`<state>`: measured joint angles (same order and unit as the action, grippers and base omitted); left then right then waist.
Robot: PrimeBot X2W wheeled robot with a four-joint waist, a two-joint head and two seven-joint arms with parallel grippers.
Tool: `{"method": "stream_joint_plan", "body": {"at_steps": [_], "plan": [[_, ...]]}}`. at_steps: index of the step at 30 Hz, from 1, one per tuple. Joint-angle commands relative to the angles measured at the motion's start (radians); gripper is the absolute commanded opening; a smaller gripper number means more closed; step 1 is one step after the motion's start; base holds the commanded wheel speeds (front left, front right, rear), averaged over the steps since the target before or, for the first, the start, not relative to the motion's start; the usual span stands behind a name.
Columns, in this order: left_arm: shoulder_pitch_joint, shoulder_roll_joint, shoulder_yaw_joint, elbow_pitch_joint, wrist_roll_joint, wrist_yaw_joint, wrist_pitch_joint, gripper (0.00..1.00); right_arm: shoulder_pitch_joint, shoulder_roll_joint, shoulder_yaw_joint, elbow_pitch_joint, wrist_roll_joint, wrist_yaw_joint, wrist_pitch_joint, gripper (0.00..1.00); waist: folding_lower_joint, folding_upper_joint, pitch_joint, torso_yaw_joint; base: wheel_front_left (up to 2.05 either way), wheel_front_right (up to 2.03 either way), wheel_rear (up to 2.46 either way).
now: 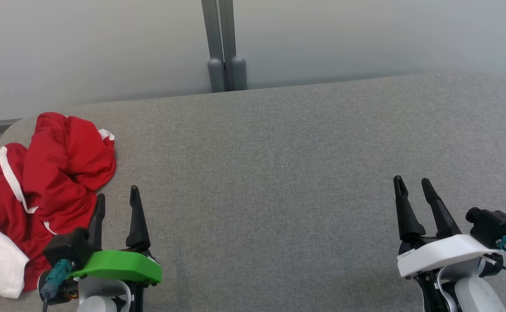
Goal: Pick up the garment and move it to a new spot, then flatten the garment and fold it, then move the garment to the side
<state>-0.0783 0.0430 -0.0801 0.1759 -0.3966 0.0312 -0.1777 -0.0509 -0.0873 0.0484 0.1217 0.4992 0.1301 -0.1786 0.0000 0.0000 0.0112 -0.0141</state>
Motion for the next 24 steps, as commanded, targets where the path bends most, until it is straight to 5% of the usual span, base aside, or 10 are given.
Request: {"method": "stream_joint_plan", "body": {"at_steps": [1, 24], "plan": [[-0.021, 0.008, -0.003, -0.004, 0.028, 0.005, -0.011, 1.0, -0.003, -0.007, 0.006, -0.005, -0.026, 0.001, -0.01, 1.0, 0.0, 0.0, 0.0, 0.0, 0.0, 0.0, 0.0], [-0.021, 0.01, -0.025, -0.005, 0.192, 0.025, -0.059, 1.0, -0.007, -0.016, 0.034, 0.02, -0.202, 0.001, -0.057, 1.0, 0.0, 0.0, 0.005, 0.0, 0.0, 0.0, 0.0]]}}
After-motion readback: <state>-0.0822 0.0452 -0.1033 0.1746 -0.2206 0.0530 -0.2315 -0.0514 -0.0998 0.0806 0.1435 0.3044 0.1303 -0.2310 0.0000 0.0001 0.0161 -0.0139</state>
